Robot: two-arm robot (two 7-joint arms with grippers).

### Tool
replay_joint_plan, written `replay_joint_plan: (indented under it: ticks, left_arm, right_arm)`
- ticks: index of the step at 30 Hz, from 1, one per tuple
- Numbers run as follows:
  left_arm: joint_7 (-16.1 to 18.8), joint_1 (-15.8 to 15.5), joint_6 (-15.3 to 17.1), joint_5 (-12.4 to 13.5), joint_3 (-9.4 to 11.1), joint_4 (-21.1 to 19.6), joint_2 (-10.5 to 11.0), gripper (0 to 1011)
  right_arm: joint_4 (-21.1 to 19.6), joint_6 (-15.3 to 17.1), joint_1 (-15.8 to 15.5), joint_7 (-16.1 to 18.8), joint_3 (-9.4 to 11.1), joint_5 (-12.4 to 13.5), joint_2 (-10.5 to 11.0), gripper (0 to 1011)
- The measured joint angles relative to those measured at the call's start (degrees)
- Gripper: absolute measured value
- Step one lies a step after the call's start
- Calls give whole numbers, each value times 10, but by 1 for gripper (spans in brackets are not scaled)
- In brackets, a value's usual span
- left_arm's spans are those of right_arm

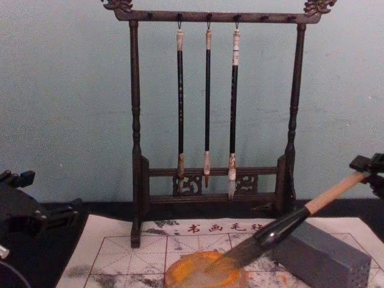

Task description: Pick up the brush from the inkstone, write on the paper, then place the brush back to its original position.

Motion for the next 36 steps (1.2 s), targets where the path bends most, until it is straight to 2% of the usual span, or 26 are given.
replay_joint_plan:
  ticks: [24,36]
  left_arm:
    - [0,0,0,0,0,0,0,1001]
    - [0,0,0,0,0,0,0,1001]
  right_arm:
    - [-79,18,-61,-1,-10,50,83,202]
    - [-92,31,-68,11,-27,61,111,203]
